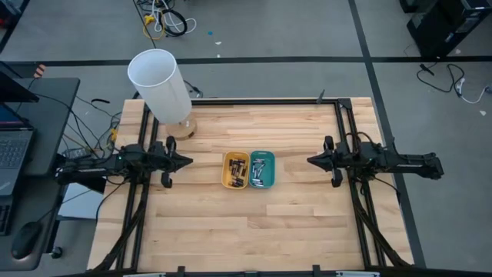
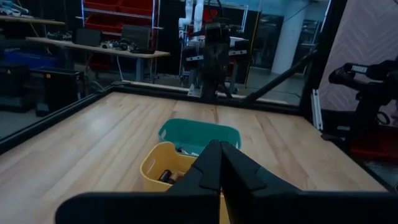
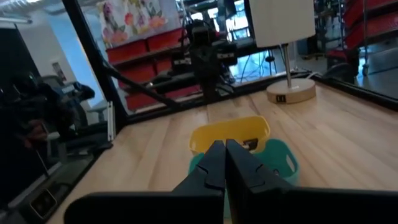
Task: Sort batteries
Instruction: Return to Home Position
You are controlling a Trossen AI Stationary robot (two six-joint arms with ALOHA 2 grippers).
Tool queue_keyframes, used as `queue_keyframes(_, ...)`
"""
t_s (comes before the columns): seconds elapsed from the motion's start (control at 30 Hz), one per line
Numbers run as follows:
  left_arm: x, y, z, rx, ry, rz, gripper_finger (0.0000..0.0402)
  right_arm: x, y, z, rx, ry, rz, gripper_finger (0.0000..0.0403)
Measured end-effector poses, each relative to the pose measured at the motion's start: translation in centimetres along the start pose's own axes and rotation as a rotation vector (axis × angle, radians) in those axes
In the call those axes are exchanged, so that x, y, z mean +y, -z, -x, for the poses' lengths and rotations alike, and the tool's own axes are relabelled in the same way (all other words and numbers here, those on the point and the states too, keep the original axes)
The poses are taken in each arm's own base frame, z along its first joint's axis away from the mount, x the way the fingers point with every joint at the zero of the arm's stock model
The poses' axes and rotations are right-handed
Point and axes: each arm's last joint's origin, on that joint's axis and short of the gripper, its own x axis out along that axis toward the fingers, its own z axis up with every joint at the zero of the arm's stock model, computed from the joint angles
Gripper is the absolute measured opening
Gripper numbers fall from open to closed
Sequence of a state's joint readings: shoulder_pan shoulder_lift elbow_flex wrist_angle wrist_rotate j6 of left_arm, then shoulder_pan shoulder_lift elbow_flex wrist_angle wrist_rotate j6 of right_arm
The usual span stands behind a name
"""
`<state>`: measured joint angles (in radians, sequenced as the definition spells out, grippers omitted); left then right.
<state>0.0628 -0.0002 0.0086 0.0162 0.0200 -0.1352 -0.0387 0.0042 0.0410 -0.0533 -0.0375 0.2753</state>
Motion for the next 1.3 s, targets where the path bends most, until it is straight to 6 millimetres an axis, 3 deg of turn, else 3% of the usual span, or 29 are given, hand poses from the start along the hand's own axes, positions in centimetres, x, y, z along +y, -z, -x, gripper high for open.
queue_keyframes(0.37, 0.1, 0.1, 0.0, 0.003, -0.028, -0.041, 0.0013, -0.4, 0.8, -0.5, 0.041, 0.059, 0.038, 0.0000)
queue_keyframes(0.63, 0.1, 0.1, 0.0, 0.004, -0.028, -0.028, 0.0013, -0.2, 1.5, -1.0, 0.100, -0.010, 0.030, 0.0000)
queue_keyframes(1.3, 0.1, 0.1, 0.0, 0.005, -0.032, -0.030, 0.0014, -0.2, 1.5, -1.0, 0.095, -0.005, 0.085, 0.0000)
